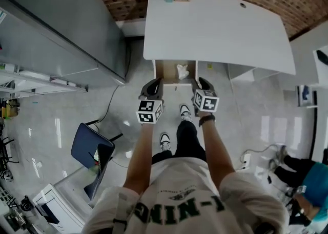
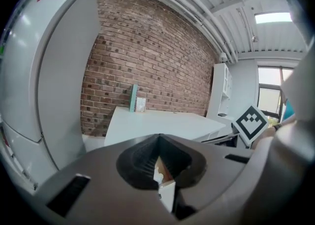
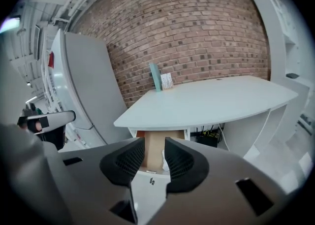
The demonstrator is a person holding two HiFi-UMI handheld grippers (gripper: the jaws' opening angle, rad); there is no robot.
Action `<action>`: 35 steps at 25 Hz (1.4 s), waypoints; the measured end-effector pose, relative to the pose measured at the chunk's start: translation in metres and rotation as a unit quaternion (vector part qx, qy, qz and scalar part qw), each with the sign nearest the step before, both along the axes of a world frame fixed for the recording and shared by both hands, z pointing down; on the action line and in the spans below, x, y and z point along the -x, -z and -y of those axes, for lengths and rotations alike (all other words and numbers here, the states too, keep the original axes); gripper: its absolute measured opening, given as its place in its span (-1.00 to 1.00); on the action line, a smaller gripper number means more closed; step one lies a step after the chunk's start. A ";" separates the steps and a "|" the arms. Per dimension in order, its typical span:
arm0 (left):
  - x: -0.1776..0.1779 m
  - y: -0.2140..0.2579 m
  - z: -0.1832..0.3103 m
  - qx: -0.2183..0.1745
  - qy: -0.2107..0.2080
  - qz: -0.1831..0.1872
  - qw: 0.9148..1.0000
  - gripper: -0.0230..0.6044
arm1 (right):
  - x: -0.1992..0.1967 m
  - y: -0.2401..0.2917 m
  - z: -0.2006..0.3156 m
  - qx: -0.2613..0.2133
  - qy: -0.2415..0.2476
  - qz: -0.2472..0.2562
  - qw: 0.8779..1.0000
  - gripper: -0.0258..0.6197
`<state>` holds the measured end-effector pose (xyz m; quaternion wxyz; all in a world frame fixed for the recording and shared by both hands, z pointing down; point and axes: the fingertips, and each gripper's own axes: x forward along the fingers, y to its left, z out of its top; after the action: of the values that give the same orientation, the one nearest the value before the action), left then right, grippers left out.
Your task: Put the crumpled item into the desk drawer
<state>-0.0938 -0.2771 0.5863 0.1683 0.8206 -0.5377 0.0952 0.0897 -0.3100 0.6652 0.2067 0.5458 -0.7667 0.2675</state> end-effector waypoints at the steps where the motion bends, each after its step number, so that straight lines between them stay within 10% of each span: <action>1: 0.001 0.005 -0.002 -0.003 0.000 0.002 1.000 -0.93 | -0.001 0.009 -0.003 -0.008 0.002 -0.011 1.000 -0.55; 35: 0.043 0.223 -0.093 -0.147 0.030 0.028 0.988 -0.93 | 0.032 0.295 -0.110 -0.276 0.011 0.016 0.961 -0.88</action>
<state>-0.1367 -0.1842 0.3638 0.0337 0.8169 -0.5748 0.0329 0.0572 -0.1997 0.3702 0.0379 0.5691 -0.8198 0.0519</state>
